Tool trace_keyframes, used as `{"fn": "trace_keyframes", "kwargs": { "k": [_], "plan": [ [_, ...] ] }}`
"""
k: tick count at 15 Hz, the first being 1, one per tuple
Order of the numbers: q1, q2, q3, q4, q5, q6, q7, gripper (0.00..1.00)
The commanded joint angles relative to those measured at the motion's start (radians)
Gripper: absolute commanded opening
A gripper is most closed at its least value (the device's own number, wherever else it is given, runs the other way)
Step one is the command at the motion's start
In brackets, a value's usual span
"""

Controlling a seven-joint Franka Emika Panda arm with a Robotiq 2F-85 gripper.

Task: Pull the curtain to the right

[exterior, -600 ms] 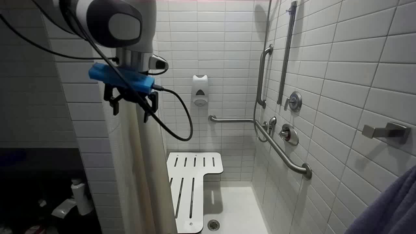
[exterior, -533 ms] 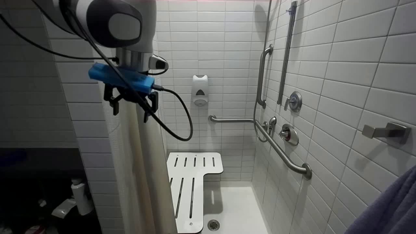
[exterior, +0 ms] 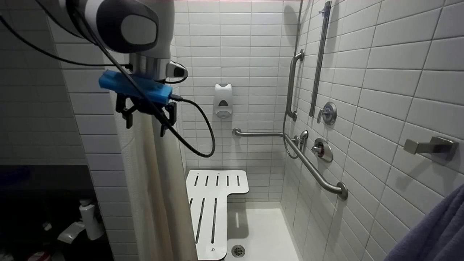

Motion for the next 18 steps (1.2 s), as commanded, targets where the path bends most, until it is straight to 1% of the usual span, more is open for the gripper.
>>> {"fn": "trace_keyframes", "kwargs": {
  "k": [1, 8, 12, 15, 18],
  "plan": [
    [-0.029, 0.004, 0.026, 0.002, 0.013, -0.005, -0.01, 1.0],
    [-0.029, 0.004, 0.026, 0.002, 0.013, -0.005, -0.01, 1.0],
    [-0.064, -0.008, 0.053, -0.016, -0.031, 0.053, 0.015, 1.0],
    [-0.091, -0.015, 0.077, -0.033, -0.091, 0.123, 0.026, 1.0],
    [-0.111, -0.009, 0.101, -0.043, -0.185, 0.191, 0.039, 1.0]
  ]
}}
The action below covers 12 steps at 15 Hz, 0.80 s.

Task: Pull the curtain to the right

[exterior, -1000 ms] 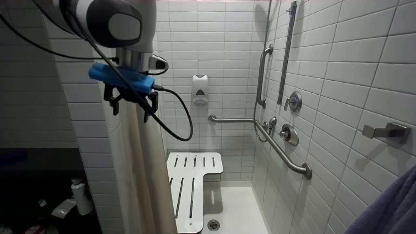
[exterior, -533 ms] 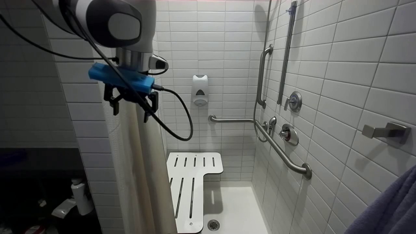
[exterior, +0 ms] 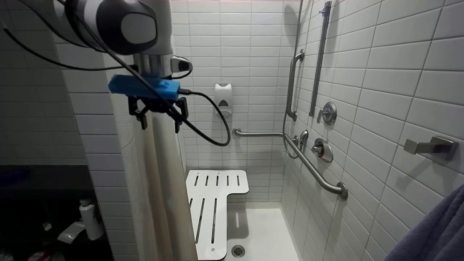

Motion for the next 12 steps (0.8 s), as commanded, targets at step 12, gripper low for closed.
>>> {"fn": "trace_keyframes", "kwargs": {
  "k": [12],
  "plan": [
    [-0.037, 0.021, 0.023, -0.053, -0.26, 0.283, -0.017, 1.0]
  ]
}}
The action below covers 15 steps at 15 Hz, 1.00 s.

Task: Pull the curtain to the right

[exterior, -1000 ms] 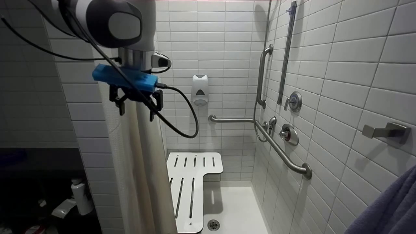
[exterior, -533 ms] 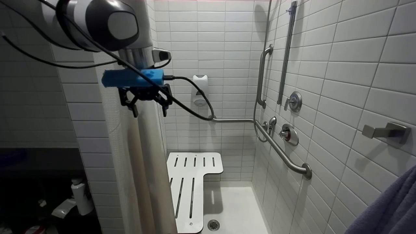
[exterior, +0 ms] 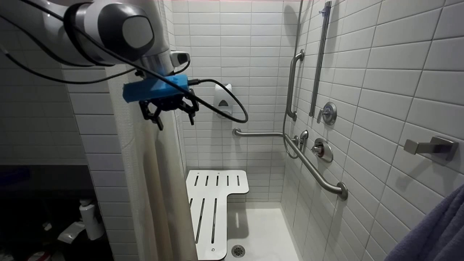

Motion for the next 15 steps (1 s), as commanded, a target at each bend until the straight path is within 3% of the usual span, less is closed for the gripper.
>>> {"fn": "trace_keyframes", "kwargs": {
  "k": [1, 5, 9, 12, 15],
  "plan": [
    [-0.006, 0.019, -0.014, -0.011, -0.024, 0.09, -0.05, 1.0],
    [0.036, 0.028, -0.072, -0.036, -0.003, 0.232, -0.229, 1.0],
    [0.125, 0.021, -0.159, -0.083, 0.058, 0.37, -0.481, 1.0],
    [0.244, -0.003, -0.26, -0.129, 0.164, 0.469, -0.696, 1.0],
    [0.427, -0.053, -0.427, -0.168, 0.25, 0.545, -0.904, 1.0]
  ]
}}
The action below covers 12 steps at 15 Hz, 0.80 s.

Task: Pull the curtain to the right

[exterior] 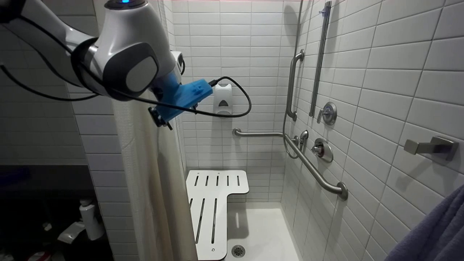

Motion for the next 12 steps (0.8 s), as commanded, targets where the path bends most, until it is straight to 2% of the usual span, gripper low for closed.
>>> {"fn": "trace_keyframes", "kwargs": {
  "k": [1, 3, 6, 12],
  "plan": [
    [0.214, -0.089, -0.197, -0.058, 0.091, 0.083, -0.25, 1.0],
    [0.314, -0.135, -0.3, -0.069, 0.097, 0.103, -0.353, 1.0],
    [0.403, -0.187, -0.413, -0.072, 0.066, 0.119, -0.452, 1.0],
    [0.469, -0.266, -0.542, -0.07, -0.022, 0.115, -0.559, 1.0]
  ]
}}
